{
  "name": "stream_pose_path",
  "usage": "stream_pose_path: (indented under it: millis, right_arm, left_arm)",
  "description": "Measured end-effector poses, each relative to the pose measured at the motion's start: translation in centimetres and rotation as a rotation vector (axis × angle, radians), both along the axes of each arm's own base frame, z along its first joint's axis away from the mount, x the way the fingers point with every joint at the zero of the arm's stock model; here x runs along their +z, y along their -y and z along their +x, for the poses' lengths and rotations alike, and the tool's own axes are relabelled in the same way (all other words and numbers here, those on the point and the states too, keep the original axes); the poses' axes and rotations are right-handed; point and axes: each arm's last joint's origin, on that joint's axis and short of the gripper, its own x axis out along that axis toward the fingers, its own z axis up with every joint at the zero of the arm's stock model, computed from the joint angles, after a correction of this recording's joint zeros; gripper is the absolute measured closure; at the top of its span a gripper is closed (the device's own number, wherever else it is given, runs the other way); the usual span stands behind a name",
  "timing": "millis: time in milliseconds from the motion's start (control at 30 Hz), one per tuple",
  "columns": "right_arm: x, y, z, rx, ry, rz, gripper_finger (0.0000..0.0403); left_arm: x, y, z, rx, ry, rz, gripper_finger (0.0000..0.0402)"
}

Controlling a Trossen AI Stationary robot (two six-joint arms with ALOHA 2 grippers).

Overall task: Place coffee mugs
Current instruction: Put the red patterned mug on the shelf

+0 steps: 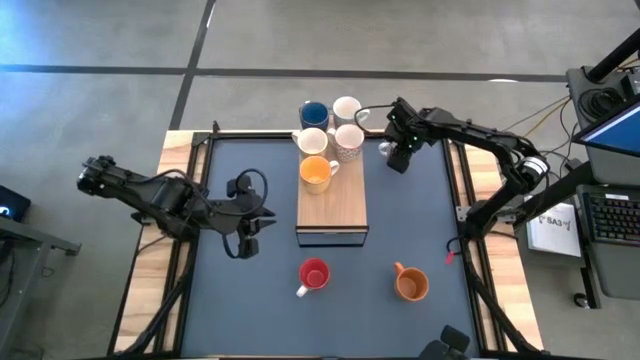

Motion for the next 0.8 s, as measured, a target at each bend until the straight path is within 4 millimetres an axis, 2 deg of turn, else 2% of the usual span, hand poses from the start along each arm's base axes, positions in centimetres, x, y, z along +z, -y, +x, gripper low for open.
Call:
stream_pose_path:
  millis: [267, 467, 667, 800]
  right_arm:
    - [-0.4, -0.1, -0.1, 0.011, -0.008, 0.015, 0.0385]
    - [0.2, -0.5, -0.3, -0.088, 0.004, 0.090, 0.0391]
    - [2.6, -1.1, -0.4, -0.316, 0.031, 0.219, 0.0392]
    - [4.4, -2.3, 0.1, -0.384, 0.044, 0.249, 0.0393]
  left_arm:
    - [0.2, -0.1, -0.2, 0.015, 0.013, 0.011, 0.0345]
    - [0.2, -0.1, -0.2, 0.015, 0.014, 0.011, 0.0345]
    - [0.2, -0.1, -0.2, 0.015, 0.015, 0.011, 0.0345]
    - [0.2, -0.2, -0.3, 0.015, 0.011, 0.011, 0.0345]
